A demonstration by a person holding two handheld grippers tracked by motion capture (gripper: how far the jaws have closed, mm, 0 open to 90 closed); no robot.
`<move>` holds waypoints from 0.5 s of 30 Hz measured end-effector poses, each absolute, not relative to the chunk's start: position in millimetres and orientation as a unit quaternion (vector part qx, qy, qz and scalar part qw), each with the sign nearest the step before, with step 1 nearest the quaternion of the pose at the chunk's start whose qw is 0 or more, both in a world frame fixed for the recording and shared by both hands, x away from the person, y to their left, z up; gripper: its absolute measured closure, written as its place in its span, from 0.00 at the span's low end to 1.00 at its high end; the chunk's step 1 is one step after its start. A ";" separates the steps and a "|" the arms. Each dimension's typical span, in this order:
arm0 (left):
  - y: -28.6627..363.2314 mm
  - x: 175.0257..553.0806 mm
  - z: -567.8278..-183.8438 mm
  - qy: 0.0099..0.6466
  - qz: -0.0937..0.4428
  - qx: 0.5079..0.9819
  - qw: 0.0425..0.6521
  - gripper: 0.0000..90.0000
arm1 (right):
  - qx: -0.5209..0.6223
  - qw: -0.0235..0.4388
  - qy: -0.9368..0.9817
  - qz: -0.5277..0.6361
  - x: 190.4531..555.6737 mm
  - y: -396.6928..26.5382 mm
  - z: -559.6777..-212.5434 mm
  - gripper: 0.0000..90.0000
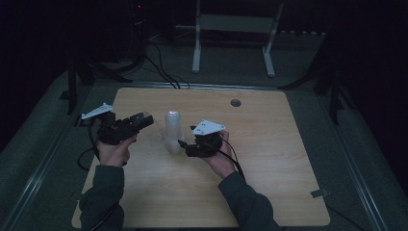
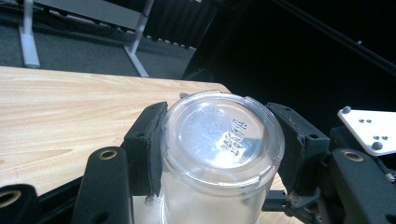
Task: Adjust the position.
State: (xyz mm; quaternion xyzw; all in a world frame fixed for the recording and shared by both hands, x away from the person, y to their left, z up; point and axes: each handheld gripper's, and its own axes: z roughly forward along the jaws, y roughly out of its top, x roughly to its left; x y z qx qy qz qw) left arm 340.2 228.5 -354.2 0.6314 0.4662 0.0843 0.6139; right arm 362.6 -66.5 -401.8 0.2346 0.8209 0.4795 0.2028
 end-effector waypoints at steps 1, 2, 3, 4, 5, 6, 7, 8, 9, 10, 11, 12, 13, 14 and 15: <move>228.4 340.2 -355.3 0.468 0.083 0.631 0.614 0.47 | 0.235 0.203 0.820 0.480 362.5 -66.4 -401.5 0.36; 228.5 340.1 -356.4 0.468 0.083 0.631 0.613 0.47 | 0.234 0.203 0.820 0.481 362.4 -66.2 -401.2 0.36; 228.4 340.0 -357.4 0.469 0.082 0.631 0.613 0.47 | 0.234 0.202 0.820 0.482 362.1 -66.0 -400.8 0.36; 228.2 339.9 -358.5 0.470 0.081 0.630 0.613 0.47 | 0.235 0.201 0.819 0.482 361.6 -65.6 -400.3 0.36; 228.2 339.8 -359.7 0.470 0.082 0.630 0.613 0.47 | 0.233 0.202 0.819 0.484 361.3 -65.3 -399.9 0.36; 228.3 339.7 -360.8 0.472 0.080 0.628 0.613 0.47 | 0.231 0.203 0.819 0.484 361.1 -65.2 -399.4 0.36; 228.5 339.8 -362.1 0.473 0.080 0.627 0.613 0.47 | 0.231 0.202 0.819 0.485 360.6 -64.8 -398.8 0.36; 228.5 339.8 -363.3 0.475 0.079 0.626 0.614 0.47 | 0.230 0.202 0.819 0.485 360.2 -64.6 -398.2 0.36; 228.6 339.8 -364.5 0.476 0.079 0.625 0.613 0.47 | 0.228 0.203 0.819 0.486 359.9 -64.3 -397.5 0.36; 228.6 339.7 -365.7 0.478 0.078 0.624 0.613 0.47 | 0.228 0.202 0.818 0.487 359.3 -64.0 -396.8 0.36; 228.4 339.7 -366.7 0.479 0.076 0.623 0.614 0.47 | 0.227 0.202 0.818 0.489 358.9 -63.7 -396.1 0.36; 228.5 339.6 -367.8 0.480 0.077 0.623 0.613 0.47 | 0.226 0.202 0.817 0.490 358.5 -63.5 -395.4 0.36; 228.4 339.6 -368.7 0.480 0.076 0.623 0.613 0.47 | 0.225 0.202 0.817 0.491 358.2 -63.2 -394.8 0.36; 228.2 339.6 -369.6 0.481 0.075 0.622 0.614 0.47 | 0.225 0.201 0.817 0.492 357.9 -62.8 -394.3 0.36; 228.1 339.5 -370.5 0.482 0.075 0.621 0.614 0.47 | 0.223 0.201 0.816 0.493 357.7 -62.4 -393.8 0.36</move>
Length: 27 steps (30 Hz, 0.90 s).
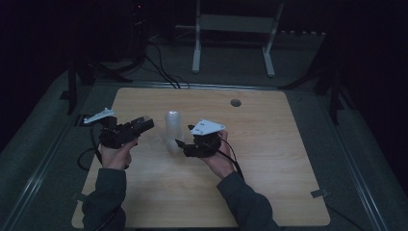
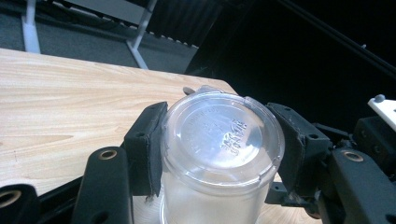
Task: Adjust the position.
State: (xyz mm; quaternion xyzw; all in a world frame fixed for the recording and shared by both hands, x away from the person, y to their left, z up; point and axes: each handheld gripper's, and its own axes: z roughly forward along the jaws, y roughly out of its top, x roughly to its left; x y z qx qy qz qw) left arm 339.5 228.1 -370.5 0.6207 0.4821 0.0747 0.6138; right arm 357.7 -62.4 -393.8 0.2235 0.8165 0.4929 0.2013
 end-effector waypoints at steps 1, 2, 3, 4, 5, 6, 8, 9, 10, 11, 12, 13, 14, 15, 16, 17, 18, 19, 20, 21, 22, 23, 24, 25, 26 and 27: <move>228.3 339.6 -371.5 0.482 0.074 0.621 0.614 0.47 | 0.223 0.201 0.816 0.494 357.3 -61.8 -393.5 0.36; 228.0 339.6 -372.5 0.483 0.073 0.620 0.614 0.47 | 0.222 0.200 0.816 0.495 356.8 -61.2 -393.3 0.36; 227.7 339.7 -373.5 0.484 0.072 0.619 0.614 0.47 | 0.220 0.199 0.816 0.496 356.4 -60.5 -393.2 0.36; 227.7 339.8 -374.6 0.485 0.071 0.620 0.613 0.47 | 0.220 0.199 0.816 0.497 355.7 -59.7 -393.2 0.36; 227.5 339.7 -375.6 0.485 0.069 0.620 0.613 0.47 | 0.218 0.199 0.815 0.498 355.3 -59.2 -393.4 0.36; 227.5 339.7 -376.5 0.486 0.069 0.619 0.613 0.47 | 0.216 0.198 0.815 0.500 354.8 -58.7 -393.5 0.36; 227.6 339.7 -378.4 0.486 0.066 0.618 0.614 0.47 | 0.214 0.196 0.814 0.503 354.1 -57.7 -393.5 0.36; 227.4 339.6 -379.2 0.487 0.064 0.618 0.614 0.47 | 0.213 0.195 0.814 0.504 353.8 -57.3 -393.5 0.36; 227.3 339.5 -380.0 0.487 0.062 0.618 0.615 0.47 | 0.212 0.194 0.813 0.506 353.3 -56.7 -393.5 0.36; 226.8 339.4 -380.7 0.488 0.062 0.617 0.614 0.47 | 0.211 0.193 0.814 0.506 352.8 -56.0 -393.4 0.36; 226.7 339.4 -381.5 0.487 0.060 0.617 0.615 0.47 | 0.209 0.193 0.814 0.507 352.2 -55.4 -393.2 0.36; 226.2 339.3 -382.1 0.488 0.057 0.616 0.616 0.47 | 0.207 0.191 0.813 0.509 351.5 -54.5 -393.2 0.36; 226.0 339.2 -382.9 0.486 0.054 0.617 0.617 0.47 | 0.204 0.191 0.813 0.510 351.0 -53.8 -393.1 0.36; 225.5 339.1 -383.6 0.486 0.052 0.617 0.617 0.47 | 0.200 0.189 0.813 0.513 350.2 -53.1 -393.0 0.35; 225.0 338.8 -384.2 0.485 0.050 0.618 0.617 0.47 | 0.196 0.186 0.813 0.516 349.2 -52.2 -393.0 0.35; 224.5 338.5 -384.8 0.484 0.050 0.618 0.617 0.47 | 0.191 0.184 0.812 0.520 348.4 -51.5 -393.0 0.34; 224.1 338.1 -385.5 0.485 0.049 0.618 0.617 0.47 | 0.188 0.182 0.812 0.522 347.4 -50.5 -393.0 0.34; 224.0 337.9 -386.2 0.485 0.046 0.617 0.618 0.47 | 0.185 0.181 0.812 0.524 346.4 -49.4 -393.0 0.34; 223.9 337.7 -386.8 0.485 0.045 0.616 0.619 0.47 | 0.181 0.180 0.812 0.525 345.7 -48.3 -393.0 0.34; 223.9 337.6 -387.5 0.485 0.043 0.616 0.619 0.47 | 0.179 0.178 0.812 0.526 345.0 -47.1 -393.0 0.33; 224.0 337.3 -388.3 0.485 0.042 0.615 0.620 0.47 | 0.177 0.177 0.813 0.526 344.5 -46.1 -392.9 0.33; 224.1 336.9 -389.1 0.484 0.038 0.614 0.622 0.47 | 0.176 0.176 0.813 0.527 343.8 -45.0 -392.9 0.32; 224.1 336.5 -390.0 0.484 0.037 0.613 0.624 0.47 | 0.175 0.175 0.812 0.529 343.3 -43.8 -393.0 0.32; 224.0 335.9 -390.9 0.484 0.035 0.610 0.626 0.47 | 0.172 0.174 0.812 0.530 343.0 -42.9 -393.0 0.31; 224.1 335.5 -392.0 0.483 0.032 0.609 0.628 0.47 | 0.170 0.174 0.812 0.531 342.6 -41.8 -393.1 0.30; 224.3 335.4 -393.2 0.482 0.029 0.609 0.629 0.47 | 0.171 0.172 0.812 0.532 342.1 -40.6 -393.3 0.29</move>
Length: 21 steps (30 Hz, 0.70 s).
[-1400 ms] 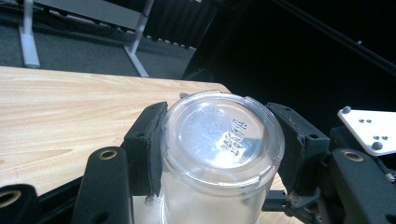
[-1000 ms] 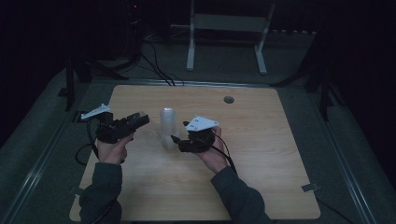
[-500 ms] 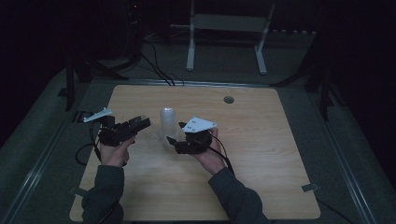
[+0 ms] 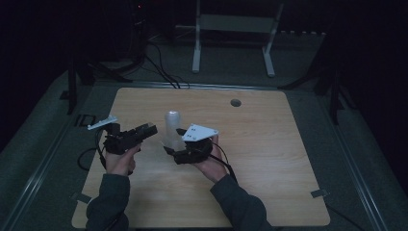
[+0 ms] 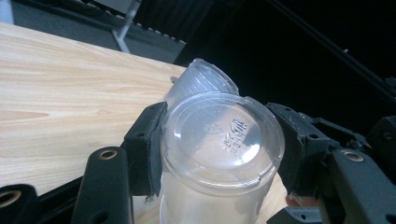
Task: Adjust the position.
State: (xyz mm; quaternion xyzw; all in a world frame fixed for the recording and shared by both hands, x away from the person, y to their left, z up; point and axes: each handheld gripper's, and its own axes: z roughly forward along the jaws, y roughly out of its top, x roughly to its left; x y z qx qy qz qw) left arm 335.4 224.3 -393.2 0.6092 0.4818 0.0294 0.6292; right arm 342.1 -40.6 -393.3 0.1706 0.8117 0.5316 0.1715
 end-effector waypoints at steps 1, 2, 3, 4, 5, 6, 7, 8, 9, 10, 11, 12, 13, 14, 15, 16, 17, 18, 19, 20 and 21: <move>224.3 335.0 -394.0 0.483 0.027 0.609 0.629 0.47 | 0.171 0.170 0.812 0.532 341.6 -39.5 -393.6 0.28; 224.0 334.9 -394.9 0.483 0.026 0.608 0.629 0.47 | 0.169 0.169 0.811 0.533 341.1 -38.5 -394.0 0.27; 224.0 334.7 -395.6 0.483 0.024 0.608 0.630 0.47 | 0.167 0.167 0.811 0.535 340.6 -37.4 -394.4 0.26; 224.0 334.6 -396.3 0.484 0.022 0.606 0.631 0.47 | 0.166 0.167 0.811 0.536 340.0 -36.1 -394.9 0.25; 224.2 334.6 -396.9 0.483 0.020 0.606 0.632 0.47 | 0.164 0.167 0.811 0.536 339.5 -35.0 -395.4 0.25; 224.0 334.6 -397.2 0.482 0.017 0.605 0.633 0.47 | 0.161 0.166 0.811 0.537 339.4 -34.0 -395.9 0.25; 223.8 334.6 -397.4 0.482 0.015 0.605 0.634 0.47 | 0.160 0.165 0.812 0.537 338.9 -32.9 -396.4 0.25; 223.6 334.5 -397.6 0.481 0.014 0.605 0.635 0.47 | 0.157 0.165 0.812 0.538 338.7 -32.1 -396.8 0.25; 223.4 334.4 -397.6 0.481 0.012 0.604 0.635 0.47 | 0.157 0.166 0.811 0.538 338.3 -31.4 -396.9 0.25; 223.1 334.4 -397.7 0.480 0.010 0.603 0.637 0.47 | 0.155 0.165 0.811 0.539 338.3 -30.7 -397.2 0.25; 222.9 334.4 -397.8 0.480 0.007 0.602 0.638 0.47 | 0.156 0.165 0.811 0.539 338.1 -30.0 -397.5 0.25; 222.4 334.5 -397.9 0.479 0.004 0.600 0.640 0.47 | 0.156 0.164 0.811 0.539 338.1 -29.4 -397.9 0.25; 221.9 334.4 -398.1 0.479 0.001 0.599 0.642 0.47 | 0.156 0.164 0.812 0.538 338.3 -29.0 -398.4 0.25; 221.4 334.4 -398.2 0.478 -0.001 0.599 0.643 0.47 | 0.157 0.163 0.812 0.538 338.2 -28.6 -398.9 0.25; 221.1 334.4 -398.4 0.476 -0.002 0.600 0.643 0.47 | 0.156 0.163 0.813 0.537 338.2 -28.1 -399.4 0.25; 220.6 334.3 -398.5 0.476 -0.003 0.600 0.643 0.47 | 0.155 0.161 0.813 0.537 338.2 -27.5 -399.8 0.25; 220.2 334.3 -398.7 0.476 -0.004 0.600 0.643 0.47 | 0.154 0.161 0.814 0.536 337.8 -26.8 -400.2 0.24; 219.8 334.4 -398.9 0.476 -0.007 0.599 0.644 0.47 | 0.152 0.161 0.816 0.535 337.6 -26.1 -400.5 0.24; 219.3 334.6 -399.1 0.475 -0.008 0.598 0.646 0.47 | 0.150 0.161 0.817 0.533 337.4 -25.4 -400.8 0.24; 218.7 334.7 -399.3 0.474 -0.011 0.597 0.647 0.47 | 0.150 0.161 0.818 0.531 337.0 -24.6 -400.9 0.24; 218.1 334.9 -399.5 0.473 -0.012 0.599 0.646 0.47 | 0.148 0.160 0.820 0.530 336.6 -23.8 -401.1 0.24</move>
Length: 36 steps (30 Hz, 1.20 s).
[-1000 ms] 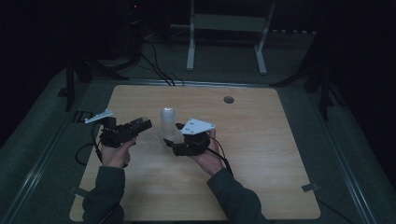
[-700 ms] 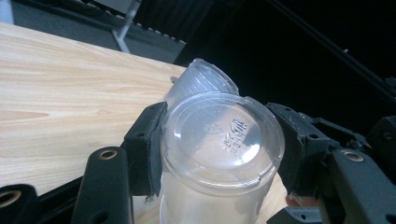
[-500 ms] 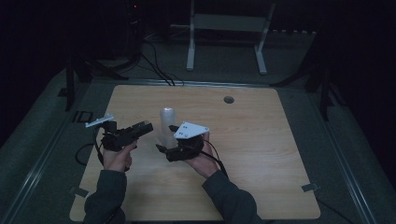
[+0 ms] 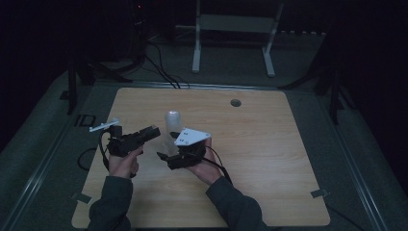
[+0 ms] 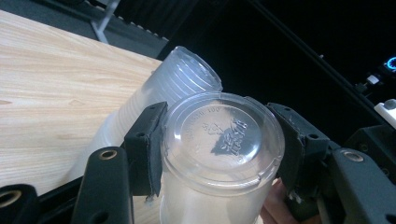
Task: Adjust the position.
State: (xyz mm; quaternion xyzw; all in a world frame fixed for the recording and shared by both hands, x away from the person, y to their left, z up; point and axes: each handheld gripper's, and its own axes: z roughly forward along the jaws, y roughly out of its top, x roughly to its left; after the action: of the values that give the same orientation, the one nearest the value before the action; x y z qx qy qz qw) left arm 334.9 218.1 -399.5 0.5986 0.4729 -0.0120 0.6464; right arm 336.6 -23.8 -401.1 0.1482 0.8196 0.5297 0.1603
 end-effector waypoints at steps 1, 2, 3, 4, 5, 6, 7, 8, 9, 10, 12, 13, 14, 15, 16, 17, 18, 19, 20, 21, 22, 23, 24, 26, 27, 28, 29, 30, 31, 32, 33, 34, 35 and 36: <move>217.3 335.0 -399.3 0.472 -0.013 0.599 0.646 0.47 | 0.147 0.161 0.821 0.528 336.6 -22.8 -401.3 0.24; 216.6 335.2 -399.0 0.471 -0.013 0.600 0.646 0.47 | 0.147 0.162 0.822 0.526 336.7 -22.1 -401.5 0.24; 216.3 335.2 -398.5 0.470 -0.013 0.601 0.646 0.47 | 0.148 0.162 0.823 0.524 336.6 -21.5 -401.7 0.24; 216.2 335.3 -397.8 0.469 -0.014 0.600 0.648 0.47 | 0.148 0.162 0.823 0.523 337.0 -21.4 -401.8 0.24; 216.5 335.1 -397.1 0.468 -0.014 0.600 0.649 0.47 | 0.149 0.163 0.824 0.522 337.7 -21.0 -402.0 0.24; 216.8 334.7 -396.5 0.468 -0.013 0.599 0.649 0.47 | 0.151 0.163 0.825 0.519 338.1 -20.6 -402.5 0.24; 217.1 334.1 -396.3 0.468 -0.014 0.598 0.650 0.47 | 0.152 0.162 0.825 0.519 338.6 -20.2 -403.3 0.24; 217.5 333.7 -396.2 0.468 -0.014 0.598 0.651 0.47 | 0.152 0.162 0.827 0.517 338.2 -19.9 -403.8 0.25; 217.8 333.4 -396.3 0.468 -0.015 0.597 0.652 0.47 | 0.151 0.162 0.828 0.515 337.6 -19.4 -404.4 0.25; 217.9 333.3 -396.3 0.468 -0.016 0.595 0.653 0.47 | 0.150 0.162 0.829 0.514 337.0 -18.9 -404.8 0.25; 217.8 333.3 -396.7 0.467 -0.016 0.595 0.653 0.47 | 0.149 0.163 0.829 0.513 336.8 -18.2 -405.3 0.25; 217.0 333.4 -396.8 0.467 -0.017 0.595 0.654 0.47 | 0.150 0.163 0.829 0.513 336.9 -18.0 -405.6 0.25; 216.3 333.5 -396.9 0.467 -0.017 0.596 0.653 0.47 | 0.150 0.164 0.830 0.512 337.1 -17.9 -405.8 0.26; 215.6 333.8 -397.1 0.467 -0.017 0.597 0.653 0.47 | 0.150 0.165 0.830 0.511 337.1 -17.9 -405.9 0.26; 215.0 334.1 -397.3 0.467 -0.018 0.596 0.653 0.47 | 0.150 0.167 0.830 0.510 337.3 -18.0 -405.9 0.28; 214.4 334.3 -397.6 0.467 -0.018 0.596 0.654 0.47 | 0.151 0.168 0.830 0.510 337.4 -18.2 -405.8 0.29; 214.0 334.4 -397.8 0.467 -0.017 0.595 0.654 0.47 | 0.152 0.170 0.830 0.510 337.6 -18.5 -405.7 0.30; 213.9 334.5 -398.0 0.467 -0.018 0.595 0.654 0.47 | 0.152 0.171 0.830 0.509 337.8 -18.6 -405.6 0.31; 213.7 334.6 -398.2 0.467 -0.018 0.595 0.654 0.47 | 0.152 0.171 0.831 0.508 337.9 -18.9 -405.6 0.31; 213.7 334.6 -398.2 0.467 -0.018 0.595 0.654 0.47 | 0.152 0.171 0.831 0.508 337.9 -18.9 -405.6 0.31; 213.5 334.7 -398.6 0.466 -0.018 0.597 0.653 0.47 | 0.150 0.172 0.831 0.507 337.9 -19.0 -405.6 0.31; 213.6 334.6 -398.6 0.466 -0.018 0.596 0.653 0.46 | 0.150 0.172 0.832 0.505 337.5 -19.3 -405.7 0.32; 213.6 334.6 -398.6 0.466 -0.018 0.596 0.653 0.46 | 0.150 0.172 0.832 0.505 337.6 -19.4 -405.8 0.32; 213.6 334.6 -398.3 0.467 -0.016 0.596 0.653 0.47 | 0.153 0.169 0.832 0.506 337.7 -19.3 -405.9 0.32; 213.6 334.6 -398.3 0.467 -0.016 0.596 0.653 0.47 | 0.153 0.169 0.832 0.506 337.7 -19.3 -405.9 0.32; 213.6 334.6 -398.3 0.467 -0.016 0.596 0.653 0.47 | 0.153 0.167 0.832 0.506 337.8 -19.1 -406.1 0.32; 213.6 334.6 -398.3 0.468 -0.015 0.596 0.653 0.47 | 0.152 0.165 0.833 0.505 337.9 -18.5 -406.8 0.30; 213.6 334.6 -398.3 0.468 -0.015 0.596 0.653 0.47 | 0.151 0.165 0.834 0.505 337.8 -18.3 -406.8 0.30; 213.8 334.5 -398.0 0.468 -0.016 0.595 0.653 0.47 | 0.151 0.164 0.834 0.505 337.7 -18.2 -406.9 0.30; 213.9 334.4 -397.7 0.468 -0.015 0.594 0.654 0.47 | 0.150 0.164 0.834 0.505 337.8 -18.2 -406.9 0.30; 213.9 334.4 -397.7 0.468 -0.015 0.594 0.654 0.47 | 0.150 0.164 0.834 0.505 337.8 -18.2 -406.9 0.30; 214.2 334.4 -397.4 0.468 -0.016 0.595 0.653 0.47 | 0.150 0.164 0.834 0.505 337.8 -18.2 -406.9 0.30; 214.4 334.4 -396.7 0.467 -0.014 0.596 0.653 0.47 | 0.150 0.164 0.834 0.504 337.9 -18.2 -406.9 0.30; 214.5 334.2 -396.4 0.467 -0.014 0.594 0.654 0.47 | 0.150 0.164 0.834 0.504 338.3 -18.2 -406.5 0.30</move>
State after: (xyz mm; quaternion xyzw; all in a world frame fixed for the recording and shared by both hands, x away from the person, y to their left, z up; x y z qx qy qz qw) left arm 334.2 214.5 -396.4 0.5945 0.4674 -0.0138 0.6542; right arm 338.3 -18.2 -406.5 0.1500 0.8344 0.5042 0.1644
